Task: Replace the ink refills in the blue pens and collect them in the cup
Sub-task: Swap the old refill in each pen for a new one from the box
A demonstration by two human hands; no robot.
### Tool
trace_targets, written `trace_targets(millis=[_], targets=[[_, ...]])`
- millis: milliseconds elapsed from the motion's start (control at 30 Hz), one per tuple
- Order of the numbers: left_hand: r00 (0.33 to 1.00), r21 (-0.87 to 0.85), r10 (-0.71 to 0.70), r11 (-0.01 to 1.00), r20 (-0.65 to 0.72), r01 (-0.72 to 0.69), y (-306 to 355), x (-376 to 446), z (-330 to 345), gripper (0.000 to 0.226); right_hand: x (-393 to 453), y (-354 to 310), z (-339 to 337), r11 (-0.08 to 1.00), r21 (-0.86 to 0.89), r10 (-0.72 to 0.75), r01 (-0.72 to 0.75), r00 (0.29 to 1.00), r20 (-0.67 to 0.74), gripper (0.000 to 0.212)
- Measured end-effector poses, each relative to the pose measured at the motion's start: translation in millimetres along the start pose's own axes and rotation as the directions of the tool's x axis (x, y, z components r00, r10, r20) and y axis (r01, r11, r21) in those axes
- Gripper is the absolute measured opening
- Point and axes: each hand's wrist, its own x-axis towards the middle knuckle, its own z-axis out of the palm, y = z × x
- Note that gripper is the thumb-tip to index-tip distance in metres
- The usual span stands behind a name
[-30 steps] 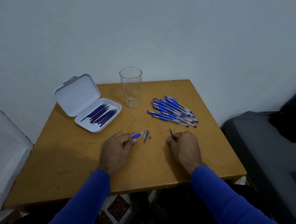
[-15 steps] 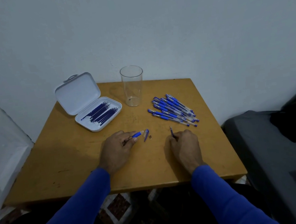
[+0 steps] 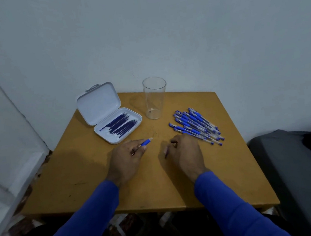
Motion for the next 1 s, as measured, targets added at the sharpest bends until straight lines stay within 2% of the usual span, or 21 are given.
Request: trace_targets(millis=[133,267,400,567,767,1000], targets=[[0.994,-0.006,0.002,1.0,-0.111,-0.002,-16.5,2.4,-27.5,0.027,20.3,-38.9,14.9,0.988,-0.017,-0.15,0.15,0.988,0.033,0.028],[0.975,0.028,0.059,0.998,-0.215,-0.054,-36.5,6.9,-52.2,0.024,43.8,-76.5,32.4,0.969,-0.026,-0.246,0.247,0.968,0.046,0.02],[0.964,0.106,-0.002,0.994,-0.267,0.031,-53.4,13.9,-69.6,0.026,69.1,-104.3,47.6,0.928,-0.061,-0.362,0.368,0.927,0.095,0.019],[0.967,0.197,-0.029,0.977,-0.255,0.081,-65.6,19.8,-79.1,0.025,91.5,-128.9,61.0,0.867,-0.155,-0.442,0.473,0.875,0.2,0.021],[0.961,0.167,-0.102,0.975,-0.256,0.148,-77.2,15.1,-74.8,0.023,109.6,-139.7,72.3,0.818,-0.227,-0.455,0.528,0.836,0.306,0.023],[0.961,0.152,-0.091,0.979,-0.263,0.134,-80.9,15.0,-73.4,0.025,113.8,-141.9,73.0,0.773,-0.234,-0.498,0.59,0.792,0.353,0.017]])
